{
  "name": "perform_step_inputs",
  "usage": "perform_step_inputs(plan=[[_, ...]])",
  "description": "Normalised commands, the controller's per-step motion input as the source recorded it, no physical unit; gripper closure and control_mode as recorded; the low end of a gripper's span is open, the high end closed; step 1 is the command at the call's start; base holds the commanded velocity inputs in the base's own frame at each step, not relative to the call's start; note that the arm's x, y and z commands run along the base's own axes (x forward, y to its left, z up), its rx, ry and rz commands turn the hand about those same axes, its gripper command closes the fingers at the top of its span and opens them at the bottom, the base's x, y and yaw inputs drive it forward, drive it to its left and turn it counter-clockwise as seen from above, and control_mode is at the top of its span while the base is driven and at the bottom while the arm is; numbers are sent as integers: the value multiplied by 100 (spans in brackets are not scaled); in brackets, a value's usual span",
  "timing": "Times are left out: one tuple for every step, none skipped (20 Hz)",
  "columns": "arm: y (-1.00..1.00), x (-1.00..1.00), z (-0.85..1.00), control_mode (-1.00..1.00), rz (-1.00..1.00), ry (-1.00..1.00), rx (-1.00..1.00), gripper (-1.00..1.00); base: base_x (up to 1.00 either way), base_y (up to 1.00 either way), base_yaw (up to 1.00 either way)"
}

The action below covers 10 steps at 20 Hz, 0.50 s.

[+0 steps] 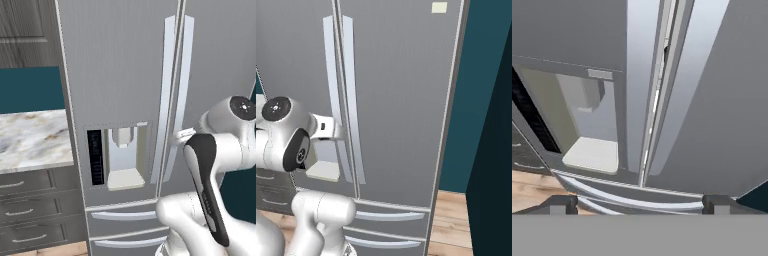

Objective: Take the cupcakes from the fridge and place them on the empty tray on the dining counter.

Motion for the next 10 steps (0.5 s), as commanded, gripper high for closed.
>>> perform_step_inputs(plan=[[0, -18, 0, -100, 0, -21, 0, -100, 0, 0, 0], [0, -26, 0, -100, 0, -15, 0, -100, 0, 0, 0], [0, -18, 0, -100, 0, -13, 0, -100, 0, 0, 0], [0, -16, 0, -100, 0, -15, 0, -100, 0, 0, 0], [0, -16, 0, -100, 0, -14, 0, -100, 0, 0, 0], [-6, -17, 0, -100, 0, -11, 0, -100, 0, 0, 0], [-11, -12, 0, -100, 0, -9, 0, -100, 0, 0, 0], [0, 0, 0, -100, 0, -2, 0, -100, 0, 0, 0], [0, 0, 0, 100, 0, 0, 0, -100, 0, 0, 0], [0, 0, 0, 100, 0, 0, 0, -100, -7, 0, 0]])
